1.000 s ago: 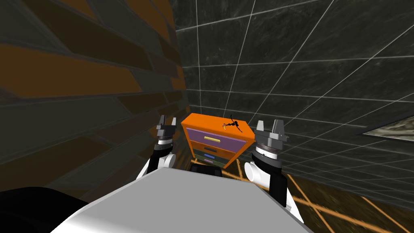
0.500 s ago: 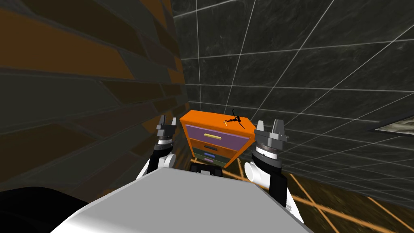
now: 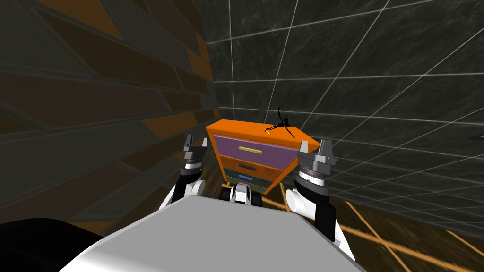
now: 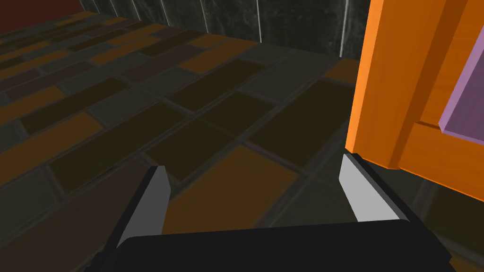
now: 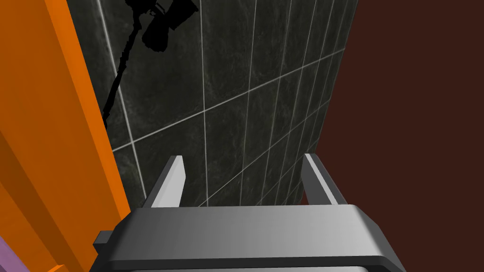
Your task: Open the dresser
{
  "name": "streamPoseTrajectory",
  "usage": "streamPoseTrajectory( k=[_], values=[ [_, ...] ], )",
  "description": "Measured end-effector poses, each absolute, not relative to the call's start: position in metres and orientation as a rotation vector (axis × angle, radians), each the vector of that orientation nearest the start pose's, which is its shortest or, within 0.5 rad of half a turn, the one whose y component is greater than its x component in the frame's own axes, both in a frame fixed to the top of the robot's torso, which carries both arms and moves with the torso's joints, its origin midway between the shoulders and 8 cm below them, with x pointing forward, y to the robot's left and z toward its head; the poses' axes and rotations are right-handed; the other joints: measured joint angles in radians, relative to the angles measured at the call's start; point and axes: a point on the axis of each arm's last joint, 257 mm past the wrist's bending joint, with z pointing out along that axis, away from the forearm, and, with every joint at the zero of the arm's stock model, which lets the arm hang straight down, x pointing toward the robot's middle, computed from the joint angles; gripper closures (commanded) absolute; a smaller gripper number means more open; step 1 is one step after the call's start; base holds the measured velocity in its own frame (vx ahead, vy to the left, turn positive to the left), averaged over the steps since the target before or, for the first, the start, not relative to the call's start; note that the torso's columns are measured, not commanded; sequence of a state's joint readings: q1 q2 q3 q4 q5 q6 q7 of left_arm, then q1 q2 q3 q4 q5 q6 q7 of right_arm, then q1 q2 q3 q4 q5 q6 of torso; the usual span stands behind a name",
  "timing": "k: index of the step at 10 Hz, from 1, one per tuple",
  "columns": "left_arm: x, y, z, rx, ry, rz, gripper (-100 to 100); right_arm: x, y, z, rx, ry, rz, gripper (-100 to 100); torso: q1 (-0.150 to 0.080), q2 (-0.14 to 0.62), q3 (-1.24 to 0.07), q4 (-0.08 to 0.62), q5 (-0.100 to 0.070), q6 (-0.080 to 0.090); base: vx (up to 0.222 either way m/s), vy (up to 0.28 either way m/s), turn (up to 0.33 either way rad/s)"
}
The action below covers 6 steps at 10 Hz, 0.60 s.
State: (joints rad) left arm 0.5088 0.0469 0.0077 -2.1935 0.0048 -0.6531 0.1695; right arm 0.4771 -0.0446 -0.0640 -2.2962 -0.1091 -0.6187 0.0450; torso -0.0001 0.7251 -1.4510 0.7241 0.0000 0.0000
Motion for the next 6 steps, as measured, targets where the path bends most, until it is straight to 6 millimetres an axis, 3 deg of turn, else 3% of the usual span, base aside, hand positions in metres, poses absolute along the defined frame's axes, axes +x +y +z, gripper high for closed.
streamPoseTrajectory(
  k=[6],
  values=[
    [0.359, 0.272, -0.042, -0.662, 0.709, -1.445, -100, 0.314, -0.301, 0.062, 0.543, 0.479, 1.305, 0, 0.000, 0.013, -0.025, 0.014, 0.000, 0.000, -0.003, -0.033, -0.023]
  ],
)
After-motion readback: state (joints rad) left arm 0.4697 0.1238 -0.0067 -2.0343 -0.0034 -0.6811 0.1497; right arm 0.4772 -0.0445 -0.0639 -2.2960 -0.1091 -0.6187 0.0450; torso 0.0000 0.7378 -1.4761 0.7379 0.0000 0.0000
